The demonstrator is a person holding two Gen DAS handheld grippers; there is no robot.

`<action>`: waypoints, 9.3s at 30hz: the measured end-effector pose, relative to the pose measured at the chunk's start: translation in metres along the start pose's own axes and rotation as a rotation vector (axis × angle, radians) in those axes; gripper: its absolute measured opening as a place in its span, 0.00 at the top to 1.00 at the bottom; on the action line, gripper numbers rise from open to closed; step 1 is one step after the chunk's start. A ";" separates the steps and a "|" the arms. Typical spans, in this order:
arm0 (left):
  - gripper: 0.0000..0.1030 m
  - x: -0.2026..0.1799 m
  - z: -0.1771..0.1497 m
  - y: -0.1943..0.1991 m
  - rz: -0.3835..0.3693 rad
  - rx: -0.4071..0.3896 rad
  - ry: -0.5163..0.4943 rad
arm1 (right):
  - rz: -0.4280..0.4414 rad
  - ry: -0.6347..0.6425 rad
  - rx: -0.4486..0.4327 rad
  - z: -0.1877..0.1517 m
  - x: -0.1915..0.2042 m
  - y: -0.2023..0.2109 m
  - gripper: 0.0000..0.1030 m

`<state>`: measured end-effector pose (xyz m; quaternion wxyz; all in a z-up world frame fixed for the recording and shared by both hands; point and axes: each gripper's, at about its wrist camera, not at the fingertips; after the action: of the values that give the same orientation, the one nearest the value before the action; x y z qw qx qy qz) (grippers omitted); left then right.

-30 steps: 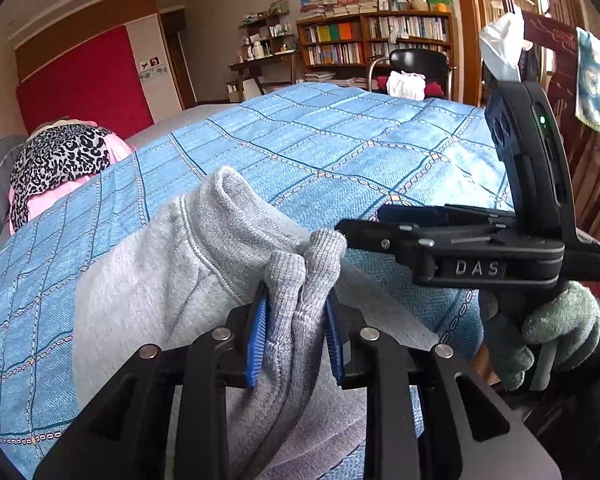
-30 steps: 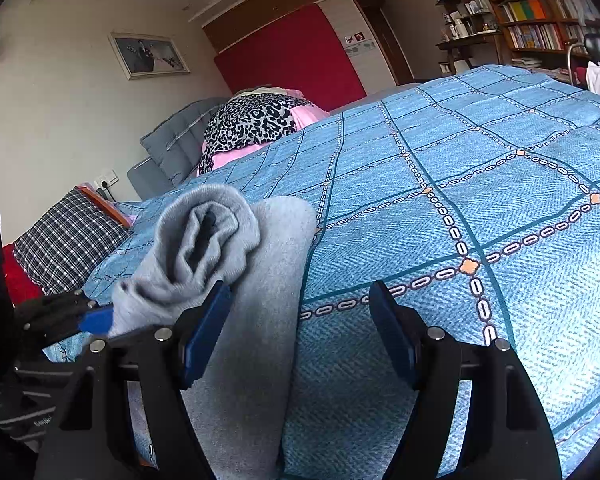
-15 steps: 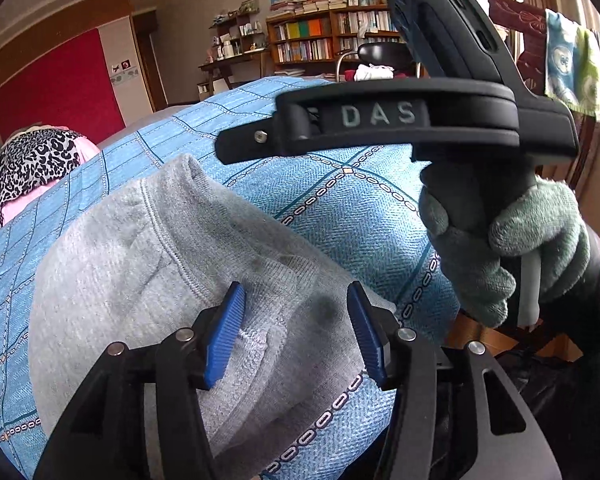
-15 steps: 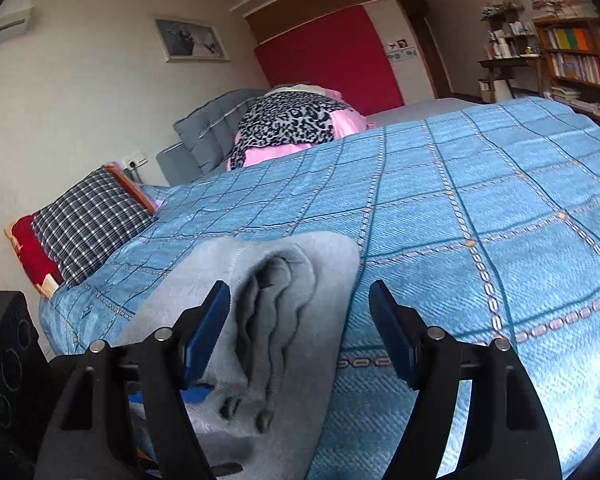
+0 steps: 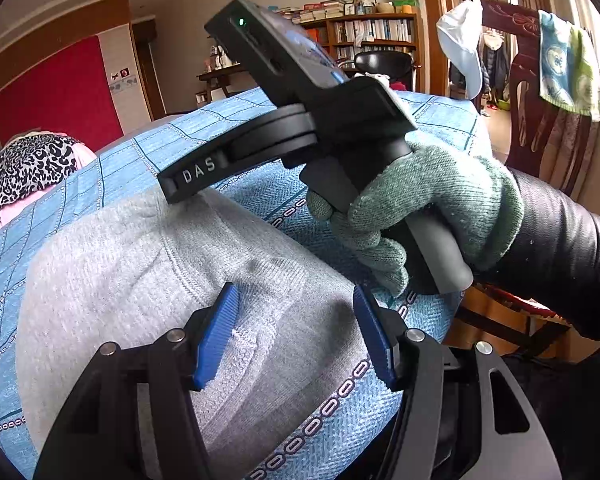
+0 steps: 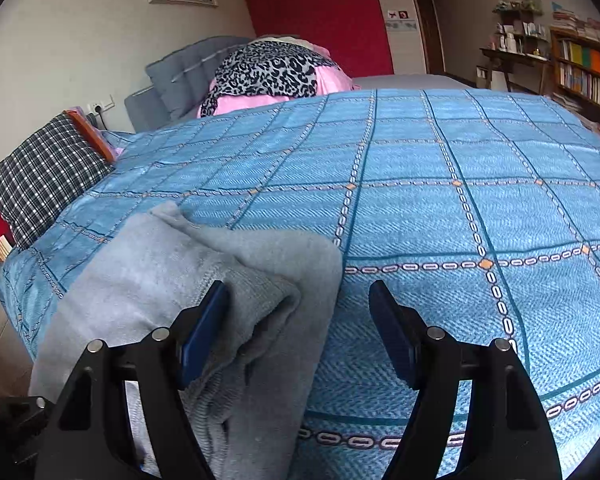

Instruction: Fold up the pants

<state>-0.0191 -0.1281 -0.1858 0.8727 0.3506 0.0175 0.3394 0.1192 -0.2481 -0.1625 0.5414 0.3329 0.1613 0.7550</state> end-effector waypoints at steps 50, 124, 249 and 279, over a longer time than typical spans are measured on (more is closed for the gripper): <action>0.24 0.108 -0.052 0.071 0.091 -0.031 0.347 | 0.002 -0.013 -0.020 -0.077 0.021 0.045 0.16; 0.11 0.238 -0.066 0.025 -0.142 0.169 0.746 | 0.204 -0.115 0.244 -0.015 0.010 -0.013 0.08; 0.22 0.216 -0.054 0.016 -0.200 0.135 0.638 | 0.329 -0.116 0.157 -0.042 -0.004 0.003 0.41; 0.71 0.195 0.109 -0.031 -0.201 0.003 0.401 | 0.197 -0.151 -0.176 0.025 -0.087 0.094 0.58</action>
<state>0.1780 -0.0918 -0.0829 0.8807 0.2736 0.2260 0.3138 0.0858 -0.3661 -0.1160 0.5026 0.3542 0.0197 0.7884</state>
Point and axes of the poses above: each gripper's, at about its wrist camera, not at the fingertips, and y roughly against the way its jaws point, x to its left, z to its top, and after that the axes turned 6 degrees about -y, right-handed
